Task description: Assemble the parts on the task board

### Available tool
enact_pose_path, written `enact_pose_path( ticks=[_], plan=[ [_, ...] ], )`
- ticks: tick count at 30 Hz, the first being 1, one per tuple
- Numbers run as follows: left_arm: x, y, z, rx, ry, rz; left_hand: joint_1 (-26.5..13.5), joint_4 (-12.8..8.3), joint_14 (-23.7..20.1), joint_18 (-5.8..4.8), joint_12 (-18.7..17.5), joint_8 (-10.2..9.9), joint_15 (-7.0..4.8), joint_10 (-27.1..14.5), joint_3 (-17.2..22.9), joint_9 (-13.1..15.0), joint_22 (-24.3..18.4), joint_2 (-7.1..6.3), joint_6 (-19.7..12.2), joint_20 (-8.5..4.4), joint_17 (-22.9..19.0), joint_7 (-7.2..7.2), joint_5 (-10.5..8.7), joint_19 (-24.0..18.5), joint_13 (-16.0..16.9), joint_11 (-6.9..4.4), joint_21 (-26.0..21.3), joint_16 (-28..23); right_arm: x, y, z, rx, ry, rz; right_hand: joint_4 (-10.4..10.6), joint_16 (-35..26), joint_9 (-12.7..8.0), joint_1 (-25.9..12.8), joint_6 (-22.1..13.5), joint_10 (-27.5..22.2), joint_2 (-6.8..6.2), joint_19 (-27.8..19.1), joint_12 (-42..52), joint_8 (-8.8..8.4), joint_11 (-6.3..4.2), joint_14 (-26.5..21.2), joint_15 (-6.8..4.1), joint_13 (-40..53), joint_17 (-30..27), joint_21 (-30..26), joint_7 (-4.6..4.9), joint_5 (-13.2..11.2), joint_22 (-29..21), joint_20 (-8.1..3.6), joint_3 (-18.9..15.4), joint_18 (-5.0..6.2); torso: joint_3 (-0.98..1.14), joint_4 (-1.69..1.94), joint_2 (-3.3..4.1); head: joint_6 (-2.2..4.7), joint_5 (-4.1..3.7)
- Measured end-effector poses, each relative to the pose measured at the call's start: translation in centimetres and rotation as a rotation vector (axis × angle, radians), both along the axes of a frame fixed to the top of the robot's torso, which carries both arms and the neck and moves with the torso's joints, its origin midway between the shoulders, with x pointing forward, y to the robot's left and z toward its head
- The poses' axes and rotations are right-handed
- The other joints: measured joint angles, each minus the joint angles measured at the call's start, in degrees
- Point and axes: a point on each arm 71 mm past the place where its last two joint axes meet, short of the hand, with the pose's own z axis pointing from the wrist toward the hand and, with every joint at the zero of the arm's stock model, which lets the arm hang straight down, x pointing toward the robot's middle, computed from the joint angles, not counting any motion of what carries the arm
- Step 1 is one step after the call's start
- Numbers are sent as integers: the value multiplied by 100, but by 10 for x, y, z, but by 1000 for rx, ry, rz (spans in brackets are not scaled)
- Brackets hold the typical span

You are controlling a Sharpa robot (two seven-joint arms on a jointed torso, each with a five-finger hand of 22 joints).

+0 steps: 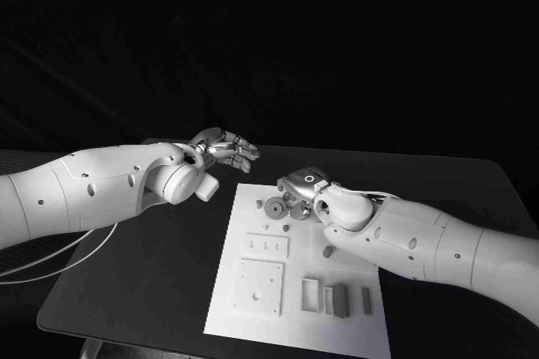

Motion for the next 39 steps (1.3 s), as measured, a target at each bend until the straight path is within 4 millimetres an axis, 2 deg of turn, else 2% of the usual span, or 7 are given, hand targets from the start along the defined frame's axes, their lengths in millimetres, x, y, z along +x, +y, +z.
enact_pose_path(
  ticks=[12, 17, 30, 39],
  plan=[
    [0, 1, 0, 2, 0, 1, 0, 0, 0, -41, 0, 0, 0, 0, 0, -1, 5, 0, 0, 0, 0, 0, 0, 0, -1, 0, 0, 0, 1, -3, 0, -3, 0, -8, -5, 0, -1, -14, 18, -1, -14, 0, 23, 0, -1, 0, 1, 164, 0, 0, -15, 0, -1, 1, -5, 0, 3, -4, -1, 11, -11],
    [0, 1, 0, 3, 0, 1, 0, 0, 0, 3, 0, 0, 0, 0, 0, -1, 5, 0, 0, 0, 5, 0, 0, 0, -1, 0, 0, 0, 0, -3, 0, -2, 1, -6, -14, 0, -1, -14, 18, -1, -14, -1, 23, 0, -2, 0, 1, 194, 0, 0, -15, 0, -1, 2, -14, 1, 7, -4, -1, 11, -12],
    [0, 2, 0, 4, 0, 4, 0, 0, 0, 5, 0, 0, 0, 0, 0, 4, 4, 0, 0, 1, 9, 0, 0, -1, 3, 0, 0, 0, -5, -6, 2, 27, -7, 4, -30, 0, -2, -14, 17, -1, -14, -1, 45, 0, -2, 1, 2, 294, 0, 0, -16, 0, -2, 3, -30, 0, 7, 0, 0, 9, -14],
    [-1, 4, 0, 4, 0, 7, 0, 0, 0, 5, -22, 0, 0, 0, 0, 3, 9, 0, 0, 1, 9, 0, 0, -1, 3, 0, 0, 0, -8, -10, 8, 54, -12, 8, -30, 0, -2, -14, 16, -21, -14, -2, 45, 0, -23, 2, 3, 323, 1, 22, -17, 0, -2, 4, -29, 1, 5, -12, 0, 15, -7]
  ],
)
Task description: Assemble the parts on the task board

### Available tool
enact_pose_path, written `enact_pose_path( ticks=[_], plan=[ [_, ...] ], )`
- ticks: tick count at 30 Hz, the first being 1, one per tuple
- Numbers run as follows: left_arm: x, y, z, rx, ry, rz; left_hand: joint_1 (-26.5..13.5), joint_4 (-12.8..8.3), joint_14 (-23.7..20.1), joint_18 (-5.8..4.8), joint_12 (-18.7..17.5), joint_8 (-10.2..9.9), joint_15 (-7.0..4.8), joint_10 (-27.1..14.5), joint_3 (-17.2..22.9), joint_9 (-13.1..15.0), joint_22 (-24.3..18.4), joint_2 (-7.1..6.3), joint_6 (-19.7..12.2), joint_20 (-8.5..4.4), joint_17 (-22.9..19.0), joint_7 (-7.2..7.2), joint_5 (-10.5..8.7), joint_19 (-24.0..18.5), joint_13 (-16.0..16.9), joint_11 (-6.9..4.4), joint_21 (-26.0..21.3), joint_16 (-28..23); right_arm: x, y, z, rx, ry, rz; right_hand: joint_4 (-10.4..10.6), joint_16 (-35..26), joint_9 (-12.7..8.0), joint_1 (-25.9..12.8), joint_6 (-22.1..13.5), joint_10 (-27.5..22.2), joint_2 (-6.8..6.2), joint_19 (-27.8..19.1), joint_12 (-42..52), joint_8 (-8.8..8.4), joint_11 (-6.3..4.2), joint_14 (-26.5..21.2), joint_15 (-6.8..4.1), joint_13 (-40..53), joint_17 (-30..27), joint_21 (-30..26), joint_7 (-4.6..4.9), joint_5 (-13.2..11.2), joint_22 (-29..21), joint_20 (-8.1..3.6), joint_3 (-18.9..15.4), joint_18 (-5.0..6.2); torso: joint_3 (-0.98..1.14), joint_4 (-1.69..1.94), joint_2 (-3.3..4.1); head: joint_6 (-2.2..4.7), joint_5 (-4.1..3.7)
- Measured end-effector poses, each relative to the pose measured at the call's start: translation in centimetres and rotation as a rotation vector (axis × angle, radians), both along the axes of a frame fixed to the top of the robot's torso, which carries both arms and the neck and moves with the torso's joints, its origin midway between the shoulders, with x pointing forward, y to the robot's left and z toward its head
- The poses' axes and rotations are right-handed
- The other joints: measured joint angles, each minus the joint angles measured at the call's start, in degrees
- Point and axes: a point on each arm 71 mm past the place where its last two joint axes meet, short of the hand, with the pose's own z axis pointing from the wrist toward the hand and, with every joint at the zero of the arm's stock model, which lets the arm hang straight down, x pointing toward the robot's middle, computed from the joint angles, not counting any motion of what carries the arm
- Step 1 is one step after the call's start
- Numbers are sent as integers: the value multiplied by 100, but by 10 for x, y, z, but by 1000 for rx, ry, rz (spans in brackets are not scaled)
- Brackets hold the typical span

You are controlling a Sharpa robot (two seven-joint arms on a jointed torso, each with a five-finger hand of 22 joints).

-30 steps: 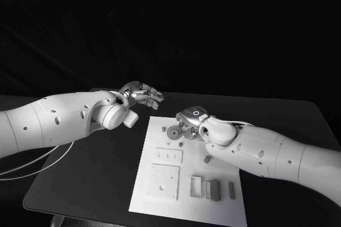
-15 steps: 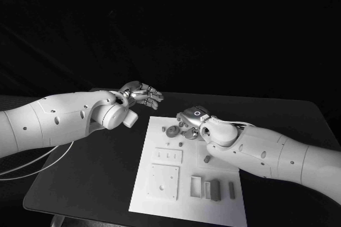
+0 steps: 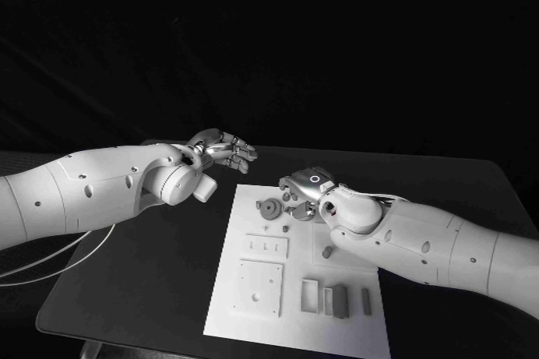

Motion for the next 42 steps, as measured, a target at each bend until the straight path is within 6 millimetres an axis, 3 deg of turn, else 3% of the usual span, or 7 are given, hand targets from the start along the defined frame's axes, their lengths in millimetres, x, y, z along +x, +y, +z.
enact_pose_path(
  ticks=[9, 14, 23, 29, 42],
  plan=[
    [-1, 1, 0, 0, 0, 1, 0, 0, 0, 0, 0, 0, 0, 0, 0, 0, -1, 0, 0, 0, 5, 0, 0, 0, 5, 0, 0, 0, -5, 3, 9, 42, 3, 11, 0, 0, 0, 0, 40, 0, -46, 0, 52, 23, -1, 33, -32, 118, 9, 0, 22, 0, 0, 1, 0, 3, -1, 4, -1, 15, -5],
    [-1, 1, 0, 1, 0, 1, 0, 0, 0, 0, 0, 0, 0, 0, 0, 0, -1, 0, 0, 0, 5, 0, 0, 0, 5, 0, 0, 0, -5, 9, 13, 73, 27, 14, 33, 9, 17, -30, 213, 117, -76, 53, 260, 101, -115, 95, -91, 472, 35, 44, 103, 0, -1, -33, -33, 34, -1, 4, -1, 22, -5],
    [-1, -1, 0, 1, 0, -1, 23, 0, 20, 1, 0, 0, 20, 0, 0, 4, -1, 23, 0, 1, 10, 0, 0, -1, 4, 0, 0, -22, -1, 20, 9, 76, 83, 11, 136, 165, -30, -181, 297, -28, -179, 54, 1411, 66, -224, 97, -185, 1984, 142, 124, 91, 0, -1, -33, -136, 73, -9, 16, 0, 31, -27],
    [0, -1, 0, 1, 0, -2, 22, 0, 20, 1, 0, 0, 20, 0, 0, 4, 4, 23, 0, 1, 10, 0, 0, -1, 6, 0, 0, -22, 6, 23, 6, 56, 107, -8, 167, 418, -46, -235, 297, -333, -233, 18, 2303, 20, -226, 22, -235, 2802, 304, 245, 91, 0, -1, -64, -167, 75, -13, 20, 0, 31, -21],
    [1, -5, 0, 1, 0, -8, 23, 0, 20, 1, 0, 0, 20, 0, 0, 3, 3, 23, 0, 1, 15, 0, 0, -1, 9, 0, 0, -22, 9, 35, 2, 31, 137, -7, 199, 494, -46, -294, 299, -412, -233, -4, 2619, 20, -244, 0, -234, 2990, 356, 310, 88, 0, -1, -83, -166, 75, -16, 30, 1, 20, 8]
  ],
)
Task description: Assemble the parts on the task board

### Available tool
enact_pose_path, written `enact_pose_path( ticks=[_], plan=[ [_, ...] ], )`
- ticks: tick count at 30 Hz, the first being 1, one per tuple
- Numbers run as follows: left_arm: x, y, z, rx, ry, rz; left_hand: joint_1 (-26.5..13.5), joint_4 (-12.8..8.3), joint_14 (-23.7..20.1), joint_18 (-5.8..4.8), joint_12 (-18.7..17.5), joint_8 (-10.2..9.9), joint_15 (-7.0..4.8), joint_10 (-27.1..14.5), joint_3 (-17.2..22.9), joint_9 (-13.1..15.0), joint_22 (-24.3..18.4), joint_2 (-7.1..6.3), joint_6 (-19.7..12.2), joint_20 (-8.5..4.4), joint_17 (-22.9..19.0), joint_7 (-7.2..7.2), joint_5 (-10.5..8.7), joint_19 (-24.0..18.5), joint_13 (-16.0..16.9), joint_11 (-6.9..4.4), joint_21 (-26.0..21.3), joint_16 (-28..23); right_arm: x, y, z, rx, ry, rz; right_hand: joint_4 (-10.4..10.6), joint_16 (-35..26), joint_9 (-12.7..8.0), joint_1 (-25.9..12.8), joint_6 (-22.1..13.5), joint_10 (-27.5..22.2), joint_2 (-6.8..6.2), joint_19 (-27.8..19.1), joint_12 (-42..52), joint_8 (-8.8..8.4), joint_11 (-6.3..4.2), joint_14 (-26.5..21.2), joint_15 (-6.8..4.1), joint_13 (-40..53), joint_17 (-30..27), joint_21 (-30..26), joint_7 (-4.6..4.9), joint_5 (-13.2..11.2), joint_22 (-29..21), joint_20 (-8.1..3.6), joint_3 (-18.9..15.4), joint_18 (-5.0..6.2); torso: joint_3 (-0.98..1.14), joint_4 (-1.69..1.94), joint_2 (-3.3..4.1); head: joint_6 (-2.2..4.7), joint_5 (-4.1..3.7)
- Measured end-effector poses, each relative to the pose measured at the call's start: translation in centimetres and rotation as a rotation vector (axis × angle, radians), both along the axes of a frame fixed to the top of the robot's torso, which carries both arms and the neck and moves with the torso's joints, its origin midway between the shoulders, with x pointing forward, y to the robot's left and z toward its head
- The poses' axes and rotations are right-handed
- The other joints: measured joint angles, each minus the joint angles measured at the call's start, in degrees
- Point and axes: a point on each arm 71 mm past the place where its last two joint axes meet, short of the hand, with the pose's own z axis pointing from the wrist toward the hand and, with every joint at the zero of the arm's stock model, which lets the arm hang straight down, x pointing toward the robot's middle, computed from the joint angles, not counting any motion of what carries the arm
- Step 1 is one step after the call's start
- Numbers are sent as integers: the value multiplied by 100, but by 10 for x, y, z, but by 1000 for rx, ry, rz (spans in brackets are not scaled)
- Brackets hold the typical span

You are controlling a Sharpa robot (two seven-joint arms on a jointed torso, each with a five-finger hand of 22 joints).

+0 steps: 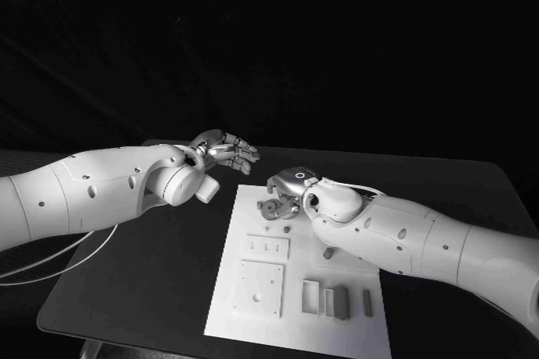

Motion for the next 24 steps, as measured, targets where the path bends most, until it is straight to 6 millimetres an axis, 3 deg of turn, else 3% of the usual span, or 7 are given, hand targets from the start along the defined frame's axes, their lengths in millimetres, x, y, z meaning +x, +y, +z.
enact_pose_path(
  ticks=[6, 10, 18, 24],
  plan=[
    [0, -2, 0, 0, 0, -2, 0, 0, 0, 0, 0, 0, 0, 0, 0, 0, 0, 0, 0, 0, 5, 0, 0, 0, 0, 0, 0, 0, 0, 4, -2, -9, 10, 4, -3, 329, 26, -33, 60, -51, 40, -9, 743, 0, -12, -49, -29, 349, 226, 97, -61, 0, 0, 8, -3, 0, 3, -6, 0, 0, 9],
    [0, -3, 0, 0, 0, -4, 0, 0, 0, 0, 0, 0, 0, 0, 0, 0, 3, 0, 0, 0, 5, 0, 0, 0, -1, 0, 0, 0, 1, 3, -6, -18, 20, 3, -117, 595, 42, 13, 125, -59, 154, -9, 1478, 0, -20, -68, -33, 475, 403, 219, -100, 0, 0, 9, -47, 1, 3, -8, 0, 1, 10],
    [1, -3, 0, 0, 0, -4, 0, 0, 0, 2, 0, 0, 0, 0, 0, 4, 5, 0, 0, 9, 4, 0, 0, -9, 5, 0, 0, 0, 3, 1, -8, -30, 28, 2, -241, 877, 46, 22, 163, -81, 252, 23, 2601, 0, -42, -70, -31, 475, 565, 416, -100, 0, 0, -64, 16, -1, 7, -7, 0, 0, 27],
    [1, -4, 0, 0, 0, -5, 0, 0, 0, 2, 0, 0, 0, 0, 0, 4, 4, 0, 0, 9, 10, 0, 0, -9, 4, 0, 0, 0, 2, 4, -8, -32, 32, 10, -303, 905, 51, 37, 186, -91, 327, 24, 2796, 0, -50, -75, -26, 475, 580, 453, -78, 0, 0, -64, 33, 0, 10, -13, -1, -5, 38]
  ],
)
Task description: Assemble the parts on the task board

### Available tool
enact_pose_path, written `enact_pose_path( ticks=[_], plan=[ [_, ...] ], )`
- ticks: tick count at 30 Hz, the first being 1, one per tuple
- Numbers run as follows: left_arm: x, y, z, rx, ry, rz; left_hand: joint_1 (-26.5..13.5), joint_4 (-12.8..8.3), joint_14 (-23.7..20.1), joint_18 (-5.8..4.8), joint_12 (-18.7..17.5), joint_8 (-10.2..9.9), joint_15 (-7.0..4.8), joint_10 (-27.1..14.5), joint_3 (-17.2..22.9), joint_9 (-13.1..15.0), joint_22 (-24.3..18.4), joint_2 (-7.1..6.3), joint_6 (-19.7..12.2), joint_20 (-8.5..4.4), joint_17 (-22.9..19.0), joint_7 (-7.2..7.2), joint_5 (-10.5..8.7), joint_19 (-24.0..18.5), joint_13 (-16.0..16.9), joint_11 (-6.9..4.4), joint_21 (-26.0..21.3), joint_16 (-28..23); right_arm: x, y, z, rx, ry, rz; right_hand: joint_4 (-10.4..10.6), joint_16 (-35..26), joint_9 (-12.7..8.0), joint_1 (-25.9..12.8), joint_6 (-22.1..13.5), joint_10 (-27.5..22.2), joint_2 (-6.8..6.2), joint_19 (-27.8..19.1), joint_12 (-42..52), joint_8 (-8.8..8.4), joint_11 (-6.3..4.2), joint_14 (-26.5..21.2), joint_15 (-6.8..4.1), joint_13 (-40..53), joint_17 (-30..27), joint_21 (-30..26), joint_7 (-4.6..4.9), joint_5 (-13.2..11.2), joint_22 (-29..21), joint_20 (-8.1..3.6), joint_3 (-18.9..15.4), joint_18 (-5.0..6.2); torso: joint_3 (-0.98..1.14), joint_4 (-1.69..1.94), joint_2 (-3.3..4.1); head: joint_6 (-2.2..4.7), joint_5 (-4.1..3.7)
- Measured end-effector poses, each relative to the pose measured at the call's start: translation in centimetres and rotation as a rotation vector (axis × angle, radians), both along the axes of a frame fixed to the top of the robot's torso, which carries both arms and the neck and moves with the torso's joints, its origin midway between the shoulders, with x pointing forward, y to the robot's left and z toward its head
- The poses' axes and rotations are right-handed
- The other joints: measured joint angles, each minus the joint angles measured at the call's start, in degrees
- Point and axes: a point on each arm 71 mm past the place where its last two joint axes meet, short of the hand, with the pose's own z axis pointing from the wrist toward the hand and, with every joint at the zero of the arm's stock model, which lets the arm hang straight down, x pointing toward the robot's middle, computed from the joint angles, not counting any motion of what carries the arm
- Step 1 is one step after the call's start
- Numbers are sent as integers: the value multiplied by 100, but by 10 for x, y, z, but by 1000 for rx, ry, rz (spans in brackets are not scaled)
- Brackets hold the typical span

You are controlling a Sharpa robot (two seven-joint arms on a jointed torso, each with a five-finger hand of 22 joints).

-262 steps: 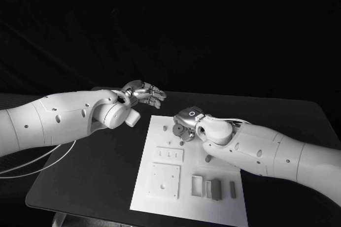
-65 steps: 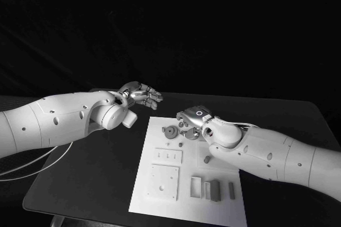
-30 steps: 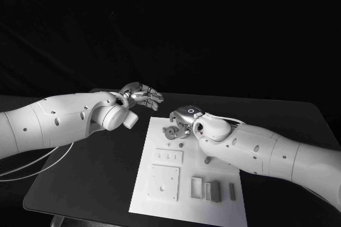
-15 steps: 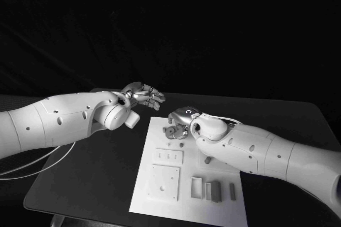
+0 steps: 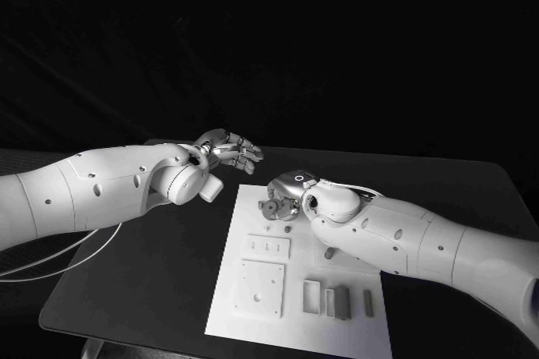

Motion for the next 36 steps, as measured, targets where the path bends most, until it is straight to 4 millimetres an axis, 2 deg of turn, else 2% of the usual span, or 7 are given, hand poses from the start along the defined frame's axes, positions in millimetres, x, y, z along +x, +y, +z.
enact_pose_path(
  ticks=[20, 29, 34, 36],
  plan=[
    [1, -1, 0, 1, 0, -1, 0, 0, 0, 1, 0, 0, 0, 0, 0, -1, 4, 0, 0, 1, 5, 0, 0, -1, 5, 0, 0, -22, 0, 3, -4, -10, 12, 11, -90, 26, -1, -16, 1, -42, 122, -11, 155, 0, -41, 19, -17, -1, 18, 26, 1, 0, 0, -6, -21, 0, 0, -2, -1, -8, 18],
    [1, -2, 0, 1, 0, -2, 0, 0, 0, 1, 0, 0, 0, 0, 0, -2, 3, 0, 0, 1, 9, 0, 0, -1, 4, 0, 0, -22, 1, 3, -6, -15, 17, 10, -197, 41, -10, -52, -3, -93, 339, -33, 222, 0, -29, 16, -13, -51, 23, 55, -3, 0, 0, -10, -39, 0, 0, -3, -2, -3, 26],
    [1, -2, 0, 1, 0, -1, 0, 0, 0, 1, 0, 0, 0, 0, 0, -2, 3, 0, 0, 1, 9, 0, 0, -1, 4, 0, 0, -22, 2, 3, -6, -15, 20, 10, -230, 47, -11, -75, 26, -104, 590, -33, 276, 0, -18, 8, -6, -99, 23, 55, -3, 0, 0, -9, -7, 0, 0, -6, -2, -5, 32],
    [1, -2, 0, 1, 0, -1, 0, 0, 0, 1, 0, 0, 0, 0, 0, -2, 3, 0, 0, 1, 9, 0, 0, -1, 4, 0, 0, -22, 2, 3, -6, -14, 21, 11, -268, 47, -17, -44, 40, -104, 632, -34, 276, -4, -18, 7, -5, -115, 23, 55, 1, 0, 0, -9, 0, 0, 0, -6, -2, -4, 33]
  ],
)
